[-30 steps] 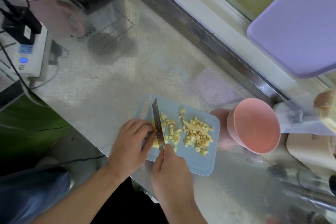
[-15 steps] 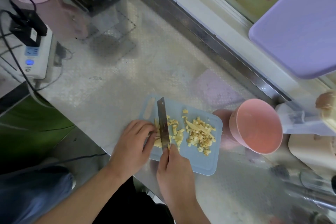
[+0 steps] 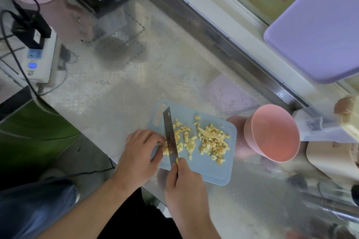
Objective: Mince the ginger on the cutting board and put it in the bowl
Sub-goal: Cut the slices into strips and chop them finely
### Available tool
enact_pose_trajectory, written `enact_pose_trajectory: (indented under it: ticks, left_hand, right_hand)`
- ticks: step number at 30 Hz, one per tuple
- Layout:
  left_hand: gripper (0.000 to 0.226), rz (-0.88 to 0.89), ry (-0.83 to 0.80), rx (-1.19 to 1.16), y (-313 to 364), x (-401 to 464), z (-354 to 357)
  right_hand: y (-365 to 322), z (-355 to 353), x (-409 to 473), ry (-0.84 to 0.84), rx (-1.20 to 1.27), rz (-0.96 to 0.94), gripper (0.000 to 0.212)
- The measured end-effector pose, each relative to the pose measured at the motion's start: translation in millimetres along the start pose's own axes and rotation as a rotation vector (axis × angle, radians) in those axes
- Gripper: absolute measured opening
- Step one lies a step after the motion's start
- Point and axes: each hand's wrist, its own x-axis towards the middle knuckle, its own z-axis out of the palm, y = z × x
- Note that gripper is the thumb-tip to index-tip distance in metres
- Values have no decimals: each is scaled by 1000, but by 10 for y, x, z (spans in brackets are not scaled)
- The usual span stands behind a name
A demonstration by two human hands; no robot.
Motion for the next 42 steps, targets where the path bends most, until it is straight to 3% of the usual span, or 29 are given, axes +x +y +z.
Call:
enact_pose_trajectory:
  ticks: [8,11,15,24,30,42]
  left_hand:
    - [15,4,-22,-34,-6,-15,-34]
    - [18,28,-47,-43,6,-32,-69]
    - [21,46,-82,-2,-8,-18,-64]
    - [25,25,-70,32,0,7,-37]
    - [27,-2,-52,22,-28,-25,-92]
    - [21,-19,-62,31,-57,26,-47]
  right_hand:
    - [-47,58,35,-34,-65,-9,15]
    - [-64,86,79,-47,-108,-21,24]
    - [-29,115,120,-25,-52,4,11]
    - [52,30,102,40,60,-18,36]
    - [15,45,42,40,39,-45,20]
    - [-20,131,111,-24,14,-13,19]
